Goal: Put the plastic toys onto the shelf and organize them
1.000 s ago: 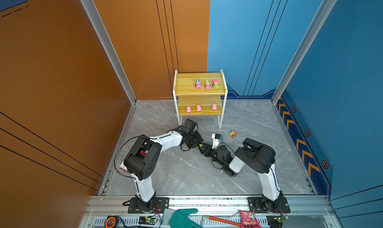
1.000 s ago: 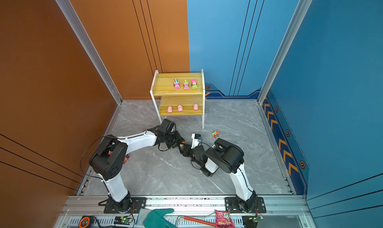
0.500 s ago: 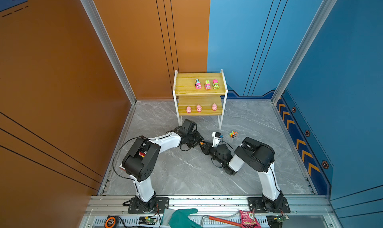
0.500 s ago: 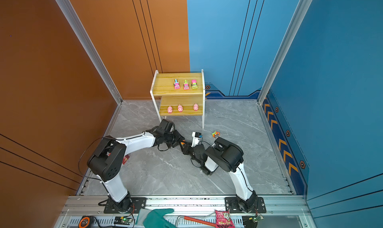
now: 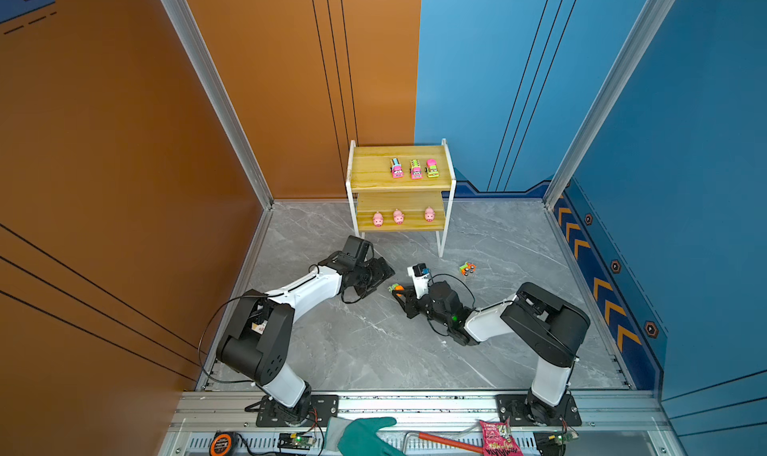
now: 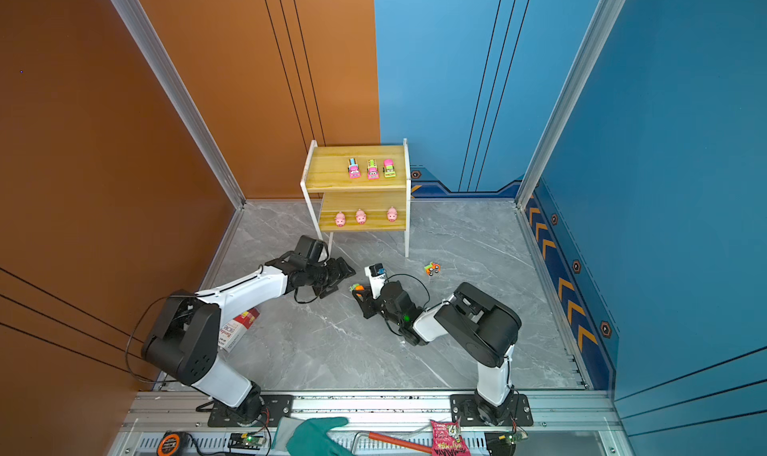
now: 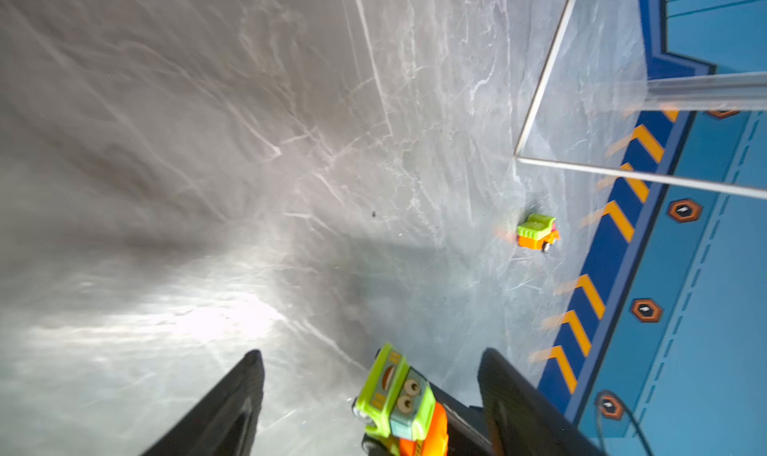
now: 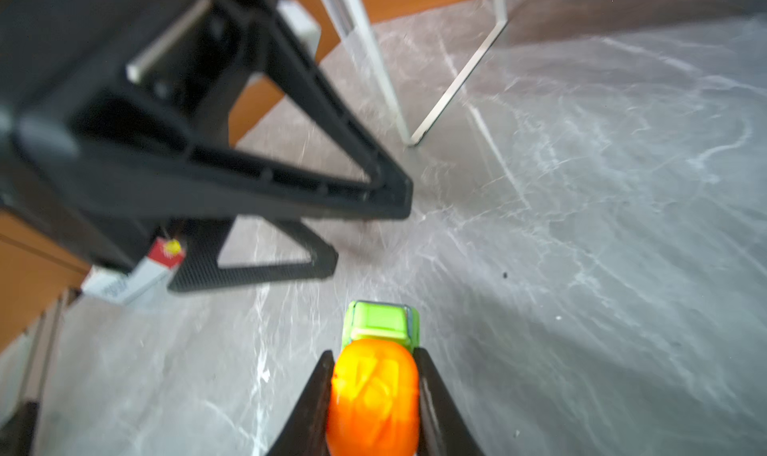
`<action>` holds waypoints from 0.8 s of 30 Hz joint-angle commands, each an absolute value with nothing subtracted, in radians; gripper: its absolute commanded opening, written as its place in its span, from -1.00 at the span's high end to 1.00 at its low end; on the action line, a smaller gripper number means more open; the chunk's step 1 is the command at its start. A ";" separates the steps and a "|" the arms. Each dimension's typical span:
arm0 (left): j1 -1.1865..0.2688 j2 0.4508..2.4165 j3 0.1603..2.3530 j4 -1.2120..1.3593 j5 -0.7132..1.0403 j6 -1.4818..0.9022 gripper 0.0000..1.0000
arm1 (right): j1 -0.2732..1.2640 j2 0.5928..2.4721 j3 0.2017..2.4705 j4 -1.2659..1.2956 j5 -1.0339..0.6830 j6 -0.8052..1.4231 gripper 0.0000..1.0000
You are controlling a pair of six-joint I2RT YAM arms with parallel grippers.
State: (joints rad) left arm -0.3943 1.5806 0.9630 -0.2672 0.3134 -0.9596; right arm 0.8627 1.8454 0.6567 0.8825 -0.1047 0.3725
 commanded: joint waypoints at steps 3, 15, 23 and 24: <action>-0.343 1.522 0.940 -0.475 0.244 -0.748 -0.70 | 0.925 1.848 0.706 0.625 -0.104 0.072 0.48; -0.255 1.468 0.839 -0.509 0.247 -0.682 -0.70 | 0.967 1.917 0.746 0.609 -0.076 -0.035 0.29; -0.243 1.456 0.826 -0.508 0.243 -0.668 -0.70 | 0.972 1.889 0.701 0.575 -0.057 -0.030 -0.02; -0.243 1.457 0.825 -0.508 0.243 -0.665 -0.70 | 0.971 1.883 0.693 0.571 -0.051 -0.028 -0.04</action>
State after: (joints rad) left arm -0.2539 1.4754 0.8391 -0.4839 0.2615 -0.6941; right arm 0.9668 1.8908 0.7235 0.6430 -0.0799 -0.0250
